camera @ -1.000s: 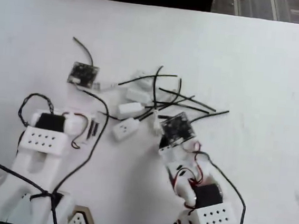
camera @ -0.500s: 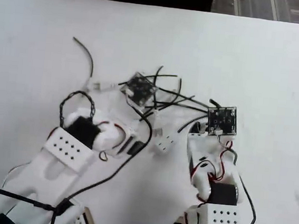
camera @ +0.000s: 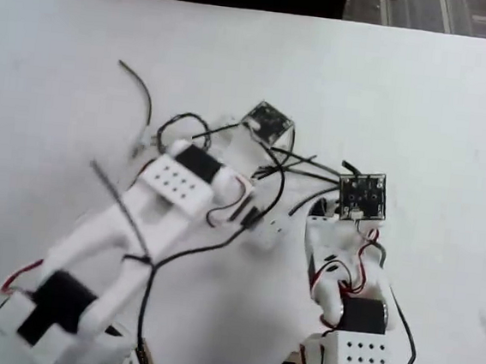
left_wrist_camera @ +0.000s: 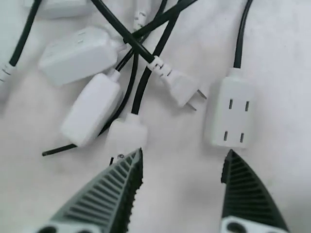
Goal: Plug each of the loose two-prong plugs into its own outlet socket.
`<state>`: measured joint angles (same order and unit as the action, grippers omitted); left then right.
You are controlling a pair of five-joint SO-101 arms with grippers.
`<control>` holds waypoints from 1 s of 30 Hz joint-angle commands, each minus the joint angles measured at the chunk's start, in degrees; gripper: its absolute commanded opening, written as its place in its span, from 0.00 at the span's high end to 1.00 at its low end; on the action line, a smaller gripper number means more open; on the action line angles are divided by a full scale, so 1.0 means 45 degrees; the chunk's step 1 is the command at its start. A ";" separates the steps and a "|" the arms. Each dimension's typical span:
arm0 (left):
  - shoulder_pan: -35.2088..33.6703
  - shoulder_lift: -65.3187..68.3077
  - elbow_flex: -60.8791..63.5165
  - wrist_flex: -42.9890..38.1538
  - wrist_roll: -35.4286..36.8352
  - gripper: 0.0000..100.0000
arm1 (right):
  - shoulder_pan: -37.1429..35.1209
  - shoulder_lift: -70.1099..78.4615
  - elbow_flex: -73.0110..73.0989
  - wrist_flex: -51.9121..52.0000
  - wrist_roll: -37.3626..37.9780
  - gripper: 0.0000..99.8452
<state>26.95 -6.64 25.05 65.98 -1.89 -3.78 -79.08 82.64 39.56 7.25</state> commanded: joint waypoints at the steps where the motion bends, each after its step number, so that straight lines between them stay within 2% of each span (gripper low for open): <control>1: 0.0107 0.1885 -0.1954 0.0039 0.0664 0.74 | 0.0088 -0.0107 -0.0664 -0.0283 -0.0098 0.98; 7: -0.0420 0.3780 -0.3790 -0.0059 0.1817 0.74 | 0.0088 -0.0107 -0.0664 -0.0264 -0.0098 0.98; 18: -0.0928 0.7336 -0.6408 0.0176 0.1797 0.74 | 0.0068 -0.0107 -0.0664 -0.0205 -0.0098 0.98; 21: -0.1416 0.7512 -0.7131 0.1231 0.1661 0.74 | 0.0068 -0.0107 -0.0664 -0.0205 -0.0098 0.98; 25: -0.2510 0.7473 -0.8049 0.2559 0.0274 0.74 | 0.0010 -0.0107 -0.0645 -0.0186 -0.0098 0.98; 30: -0.3468 0.7453 -0.9436 0.4083 -0.0703 0.74 | -0.0010 -0.0107 -0.0645 -0.0166 -0.0098 0.98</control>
<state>14.37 27.30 -11.08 79.34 -1.71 -3.87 -79.08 82.64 39.56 7.25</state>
